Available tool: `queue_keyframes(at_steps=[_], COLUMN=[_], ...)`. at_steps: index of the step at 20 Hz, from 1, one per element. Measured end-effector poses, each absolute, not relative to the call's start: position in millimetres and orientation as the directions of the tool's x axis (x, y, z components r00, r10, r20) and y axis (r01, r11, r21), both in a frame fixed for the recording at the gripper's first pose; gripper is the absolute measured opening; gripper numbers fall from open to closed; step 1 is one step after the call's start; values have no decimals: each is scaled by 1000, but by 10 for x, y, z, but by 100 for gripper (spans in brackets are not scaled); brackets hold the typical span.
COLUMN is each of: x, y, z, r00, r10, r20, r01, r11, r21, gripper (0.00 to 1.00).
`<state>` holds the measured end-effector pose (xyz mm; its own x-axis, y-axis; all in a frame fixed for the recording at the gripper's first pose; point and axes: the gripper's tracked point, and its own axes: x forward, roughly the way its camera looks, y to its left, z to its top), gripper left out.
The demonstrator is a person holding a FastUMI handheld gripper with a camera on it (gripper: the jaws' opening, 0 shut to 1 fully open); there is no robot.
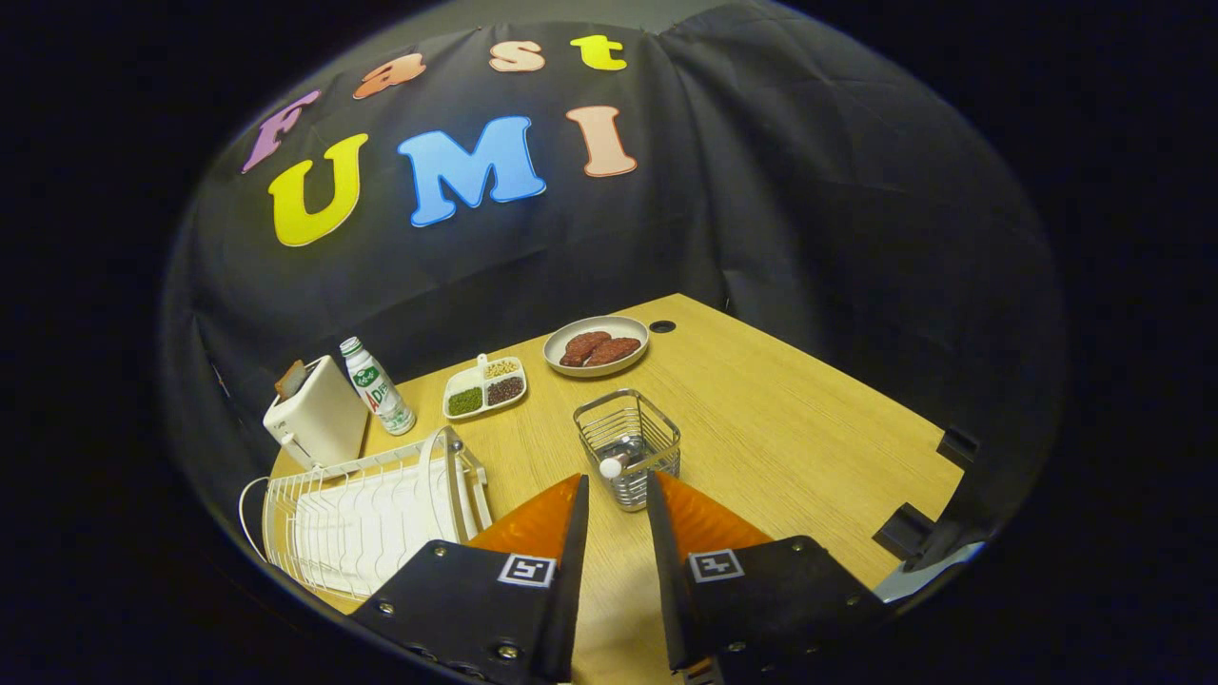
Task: Take the plate from the dish rack, then take the spoon from the basket and place it into the plate.
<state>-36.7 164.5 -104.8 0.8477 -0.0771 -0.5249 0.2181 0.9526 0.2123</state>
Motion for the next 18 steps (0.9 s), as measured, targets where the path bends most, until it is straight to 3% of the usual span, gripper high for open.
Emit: queue_keyframes(at_steps=[16, 17, 18], x=[-37, -28, -38], y=[1647, 1623, 1612], z=[-1334, -1364, -1369], r00=[811, 813, 809], r10=[-74, -89, -96], r20=[-580, -576, -580], r01=[192, 194, 198], r11=[971, 973, 973], r21=[145, 123, 116], gripper=[37, 14, 14])
